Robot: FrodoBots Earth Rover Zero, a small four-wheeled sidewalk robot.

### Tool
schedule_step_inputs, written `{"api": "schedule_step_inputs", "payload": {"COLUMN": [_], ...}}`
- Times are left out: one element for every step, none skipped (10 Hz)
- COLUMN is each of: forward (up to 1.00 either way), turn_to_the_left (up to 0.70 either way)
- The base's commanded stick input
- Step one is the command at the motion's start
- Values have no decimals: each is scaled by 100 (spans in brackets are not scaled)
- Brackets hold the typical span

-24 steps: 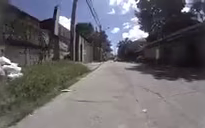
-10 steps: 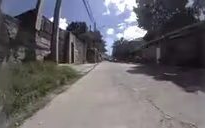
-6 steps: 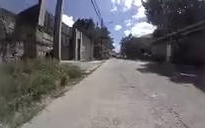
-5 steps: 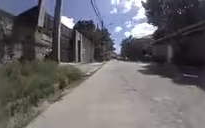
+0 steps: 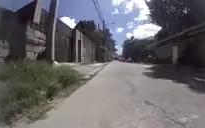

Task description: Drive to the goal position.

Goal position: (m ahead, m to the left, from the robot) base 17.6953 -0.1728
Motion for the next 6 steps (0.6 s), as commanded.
{"api": "schedule_step_inputs", "payload": {"forward": [100, 100, 100, 100, 100, 100], "turn_to_the_left": [-40, -40, 5, 12, 13, 16]}}
